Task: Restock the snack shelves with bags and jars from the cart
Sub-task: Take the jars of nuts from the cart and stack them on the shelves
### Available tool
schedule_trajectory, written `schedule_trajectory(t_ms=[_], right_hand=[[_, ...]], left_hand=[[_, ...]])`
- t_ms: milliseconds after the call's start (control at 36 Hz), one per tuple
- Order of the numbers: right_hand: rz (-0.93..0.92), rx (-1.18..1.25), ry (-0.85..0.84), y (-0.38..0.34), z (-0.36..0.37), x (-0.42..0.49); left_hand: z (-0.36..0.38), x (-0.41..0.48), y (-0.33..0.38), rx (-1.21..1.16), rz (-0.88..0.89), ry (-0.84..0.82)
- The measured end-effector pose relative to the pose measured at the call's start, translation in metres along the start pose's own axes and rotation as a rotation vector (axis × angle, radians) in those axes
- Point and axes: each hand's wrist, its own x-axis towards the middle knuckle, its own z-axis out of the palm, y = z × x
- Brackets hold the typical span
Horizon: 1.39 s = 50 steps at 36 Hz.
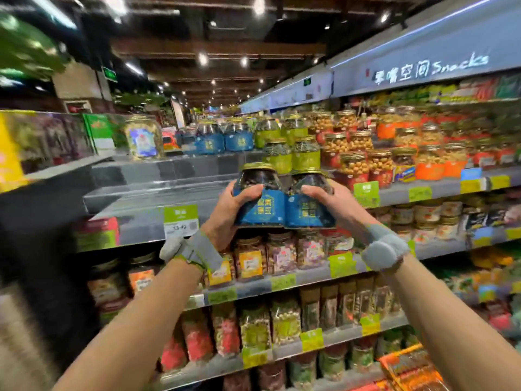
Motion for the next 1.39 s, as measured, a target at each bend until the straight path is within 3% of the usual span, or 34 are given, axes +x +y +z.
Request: schedule_trajectory(t_ms=[139,306,472,694,944,1389], right_hand=[[-0.006,-0.070,0.017,-0.020,0.035,0.018],[-0.004,-0.052,-0.079,-0.037,0.052,0.039],[-0.103,-0.217,-0.112,-0.048,0.059,0.074],[-0.173,0.014,-0.200,-0.050,0.059,0.137],[-0.387,-0.253,-0.243,-0.078,0.062,0.192],[-0.474,-0.568,-0.244,-0.137,0.160,0.262]], left_hand=[[-0.035,-0.003,0.020,0.000,0.045,0.077],[-0.056,0.000,0.030,-0.033,0.034,0.121],[-0.076,0.012,0.038,0.174,0.047,0.279],[-0.087,0.040,0.046,0.392,0.060,0.531],[-0.098,0.068,0.069,0.427,0.136,0.694],[-0.165,0.081,0.116,0.303,0.259,0.832]])
